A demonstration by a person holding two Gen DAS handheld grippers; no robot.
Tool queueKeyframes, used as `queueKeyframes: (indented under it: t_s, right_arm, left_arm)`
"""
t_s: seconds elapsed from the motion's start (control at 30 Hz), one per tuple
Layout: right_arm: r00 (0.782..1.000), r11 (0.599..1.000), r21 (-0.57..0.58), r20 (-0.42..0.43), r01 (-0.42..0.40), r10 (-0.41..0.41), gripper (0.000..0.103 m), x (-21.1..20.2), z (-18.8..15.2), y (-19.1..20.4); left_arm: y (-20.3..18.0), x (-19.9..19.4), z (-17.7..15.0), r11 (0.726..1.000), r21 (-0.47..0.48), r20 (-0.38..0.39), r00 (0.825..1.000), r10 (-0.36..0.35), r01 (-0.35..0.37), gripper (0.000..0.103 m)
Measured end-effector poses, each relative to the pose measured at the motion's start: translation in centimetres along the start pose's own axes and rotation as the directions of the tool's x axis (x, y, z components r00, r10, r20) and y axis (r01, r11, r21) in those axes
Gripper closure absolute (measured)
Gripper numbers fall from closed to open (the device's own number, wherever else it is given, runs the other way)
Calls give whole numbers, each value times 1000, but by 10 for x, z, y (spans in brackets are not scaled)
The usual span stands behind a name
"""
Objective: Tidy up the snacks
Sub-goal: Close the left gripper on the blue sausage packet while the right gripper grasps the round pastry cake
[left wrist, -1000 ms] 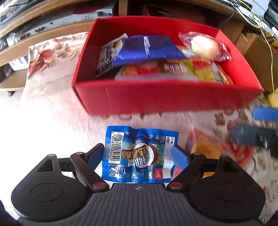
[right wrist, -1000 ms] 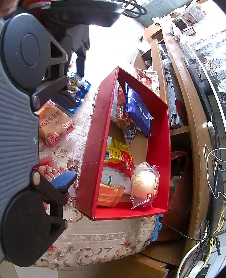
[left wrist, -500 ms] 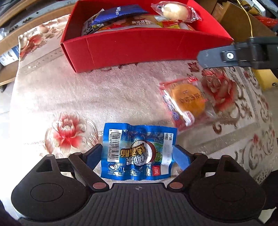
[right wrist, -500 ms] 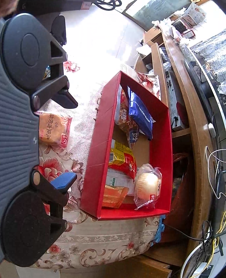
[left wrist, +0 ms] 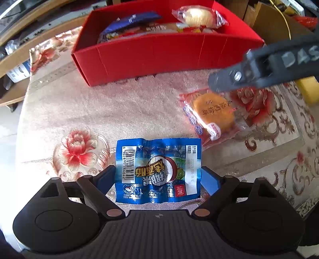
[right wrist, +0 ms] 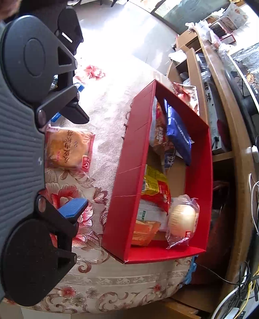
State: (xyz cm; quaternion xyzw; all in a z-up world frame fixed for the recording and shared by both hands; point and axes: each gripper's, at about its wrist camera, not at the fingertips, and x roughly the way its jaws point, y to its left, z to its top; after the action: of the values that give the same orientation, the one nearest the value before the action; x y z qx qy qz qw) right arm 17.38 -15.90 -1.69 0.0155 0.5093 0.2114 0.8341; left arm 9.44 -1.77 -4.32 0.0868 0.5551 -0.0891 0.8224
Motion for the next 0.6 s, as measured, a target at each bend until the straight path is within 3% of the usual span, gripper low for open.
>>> queueKeyframes:
  t_s: [0.33,0.6]
  right_arm:
    - [998,1000,3,-59,21,-20,20,22,-3,3]
    - [994,999,-32,-112,4,-8,19,42,-5,18]
  left_arm:
    - [12,-18,0,998,-33,50,997,-54,56,22]
    - [8,-13,-4,998,-6,29,997,-68,68,14]
